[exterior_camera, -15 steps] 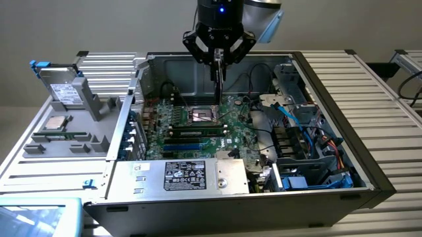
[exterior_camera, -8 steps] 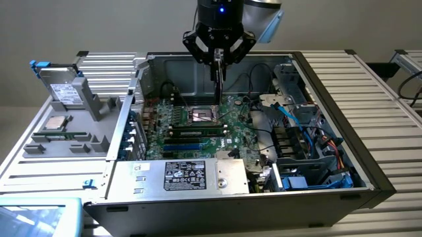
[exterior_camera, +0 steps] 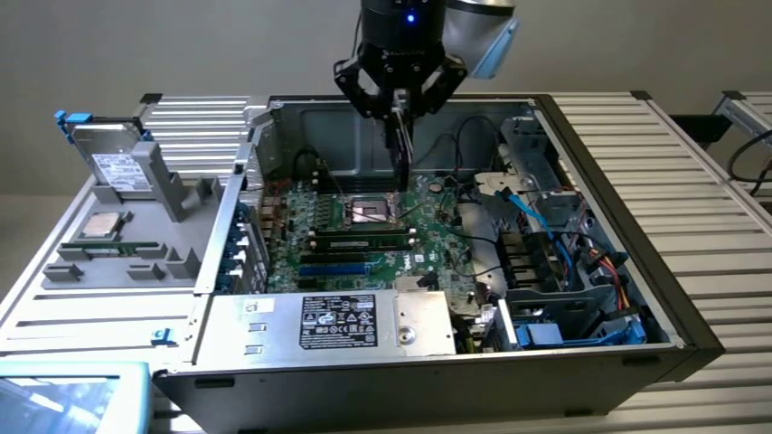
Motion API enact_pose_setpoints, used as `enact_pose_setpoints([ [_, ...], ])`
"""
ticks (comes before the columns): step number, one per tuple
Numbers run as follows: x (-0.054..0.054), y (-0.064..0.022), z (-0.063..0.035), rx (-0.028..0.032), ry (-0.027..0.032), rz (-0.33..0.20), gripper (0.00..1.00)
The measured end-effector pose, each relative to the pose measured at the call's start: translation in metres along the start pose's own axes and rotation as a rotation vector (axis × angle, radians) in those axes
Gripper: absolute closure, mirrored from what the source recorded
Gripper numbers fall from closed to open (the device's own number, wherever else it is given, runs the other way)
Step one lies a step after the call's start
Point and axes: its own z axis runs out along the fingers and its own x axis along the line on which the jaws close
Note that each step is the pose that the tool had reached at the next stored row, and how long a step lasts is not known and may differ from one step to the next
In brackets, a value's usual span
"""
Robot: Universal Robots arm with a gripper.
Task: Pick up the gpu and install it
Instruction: 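Insert the gpu into the slot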
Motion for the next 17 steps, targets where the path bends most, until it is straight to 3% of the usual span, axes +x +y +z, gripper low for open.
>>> enact_pose_setpoints([
  [17,0.0,0.0,0.0004,-0.0083,0.0192,-0.308,0.72],
])
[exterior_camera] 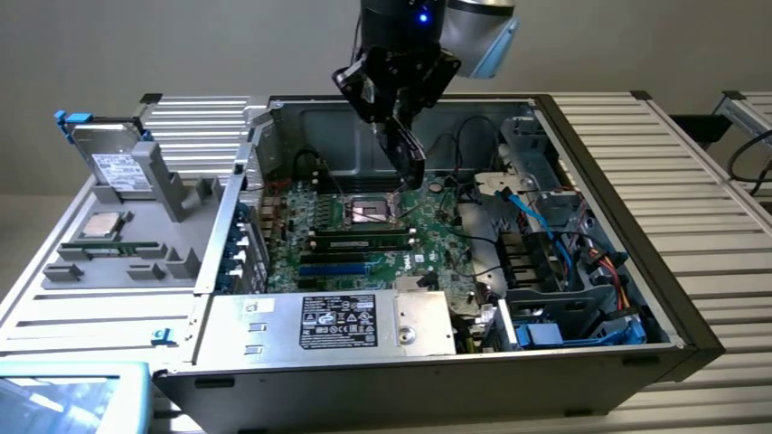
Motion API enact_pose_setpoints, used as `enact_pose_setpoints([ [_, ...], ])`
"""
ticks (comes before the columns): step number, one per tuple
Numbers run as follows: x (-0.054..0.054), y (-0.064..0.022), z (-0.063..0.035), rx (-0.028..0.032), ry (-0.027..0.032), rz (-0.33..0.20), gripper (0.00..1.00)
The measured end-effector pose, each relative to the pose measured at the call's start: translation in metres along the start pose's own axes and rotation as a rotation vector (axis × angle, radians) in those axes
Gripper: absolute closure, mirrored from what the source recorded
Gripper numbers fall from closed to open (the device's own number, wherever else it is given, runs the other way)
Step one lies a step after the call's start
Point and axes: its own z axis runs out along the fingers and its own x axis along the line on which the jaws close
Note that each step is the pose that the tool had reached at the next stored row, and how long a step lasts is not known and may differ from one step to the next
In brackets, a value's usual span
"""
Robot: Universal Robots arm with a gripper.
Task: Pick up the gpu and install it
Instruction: 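Insert the gpu into the slot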
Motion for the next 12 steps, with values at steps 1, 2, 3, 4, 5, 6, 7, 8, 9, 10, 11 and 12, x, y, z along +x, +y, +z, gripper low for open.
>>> enact_pose_setpoints([
  [1,0.0,0.0,0.0002,0.0,0.0013,-0.018,0.72],
  [2,0.0,0.0,0.0002,0.0007,0.0033,-0.037,0.72],
  [3,0.0,0.0,0.0002,0.0018,0.0054,-0.055,0.72],
  [4,0.0,0.0,0.0002,0.0028,0.0076,-0.073,0.72],
  [5,0.0,0.0,0.0003,0.0037,0.0098,-0.091,0.72],
  [6,0.0,0.0,0.0003,0.0047,0.0119,-0.109,0.72],
  [7,0.0,0.0,0.0003,0.0061,0.0143,-0.127,0.72],
  [8,0.0,0.0,0.0003,0.008,0.0171,-0.143,0.72],
  [9,0.0,0.0,0.0003,0.0102,0.0201,-0.161,0.72],
  [10,0.0,0.0,0.0004,0.012,0.0227,-0.177,0.72],
  [11,0.0,-0.0001,0.0005,0.014,0.0254,-0.194,0.72],
  [12,0.0,-0.0001,0.0005,0.0157,0.0281,-0.21,0.72],
])
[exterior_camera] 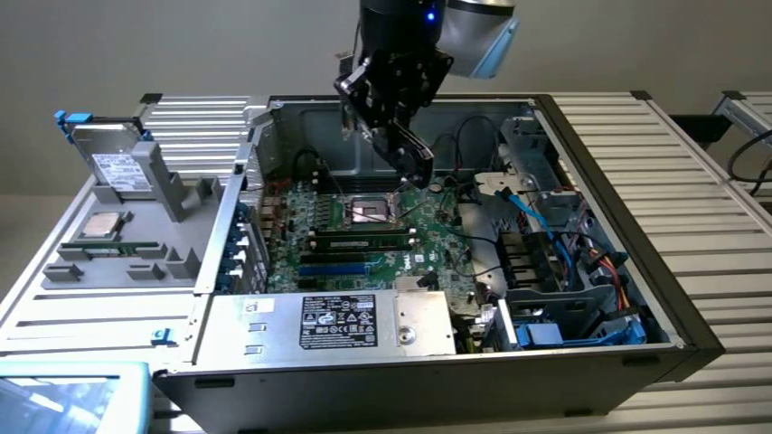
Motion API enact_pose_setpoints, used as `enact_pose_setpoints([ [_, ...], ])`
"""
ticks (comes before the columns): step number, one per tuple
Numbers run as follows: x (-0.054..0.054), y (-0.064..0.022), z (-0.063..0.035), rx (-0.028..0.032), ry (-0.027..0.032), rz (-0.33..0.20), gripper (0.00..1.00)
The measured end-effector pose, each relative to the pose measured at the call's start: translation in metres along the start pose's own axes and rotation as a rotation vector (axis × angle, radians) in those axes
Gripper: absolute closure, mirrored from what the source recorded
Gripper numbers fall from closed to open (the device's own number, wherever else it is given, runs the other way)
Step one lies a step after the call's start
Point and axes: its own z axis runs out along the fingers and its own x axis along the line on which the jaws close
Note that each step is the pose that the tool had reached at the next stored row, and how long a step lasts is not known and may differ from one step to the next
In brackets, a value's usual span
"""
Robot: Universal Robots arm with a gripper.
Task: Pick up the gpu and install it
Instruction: 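Insert the gpu into the slot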
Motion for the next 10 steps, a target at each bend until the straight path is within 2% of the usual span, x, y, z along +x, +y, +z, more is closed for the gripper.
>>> enact_pose_setpoints([
  [3,0.0001,0.0,0.0001,0.0027,0.0061,-0.053,0.72],
  [10,0.0,0.0,0.0013,0.0026,0.0121,-0.181,0.72],
])
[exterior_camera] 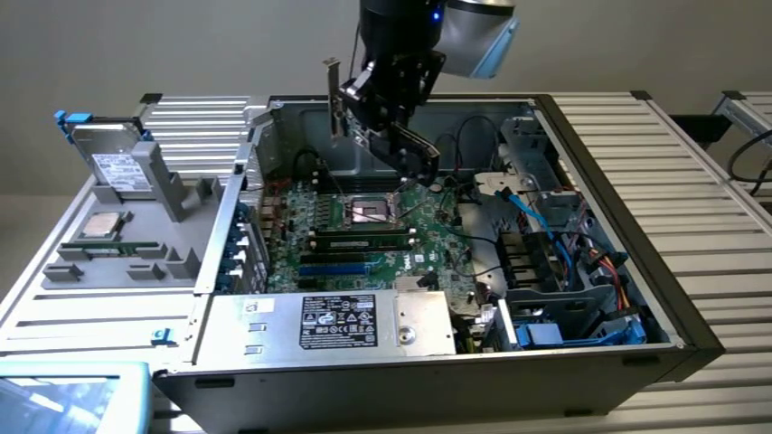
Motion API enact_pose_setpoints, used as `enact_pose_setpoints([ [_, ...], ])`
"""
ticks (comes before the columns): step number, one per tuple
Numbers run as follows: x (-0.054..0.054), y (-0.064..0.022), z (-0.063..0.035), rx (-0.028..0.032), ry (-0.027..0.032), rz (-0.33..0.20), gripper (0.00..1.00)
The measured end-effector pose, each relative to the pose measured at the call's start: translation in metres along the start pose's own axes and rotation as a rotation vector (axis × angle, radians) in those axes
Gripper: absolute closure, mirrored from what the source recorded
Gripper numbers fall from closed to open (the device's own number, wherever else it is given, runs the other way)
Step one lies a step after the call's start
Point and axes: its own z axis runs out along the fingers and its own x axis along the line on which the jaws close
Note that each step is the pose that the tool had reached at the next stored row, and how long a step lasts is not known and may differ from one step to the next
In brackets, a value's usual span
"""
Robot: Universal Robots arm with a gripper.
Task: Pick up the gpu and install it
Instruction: 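Insert the gpu into the slot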
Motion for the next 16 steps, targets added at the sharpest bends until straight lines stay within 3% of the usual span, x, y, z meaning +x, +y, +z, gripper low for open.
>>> enact_pose_setpoints([
  [10,0.0,-0.0001,0.0016,0.0,0.0083,-0.181,0.72],
  [16,0.0,-0.0001,0.0018,0.0112,0.0269,-0.278,0.72],
])
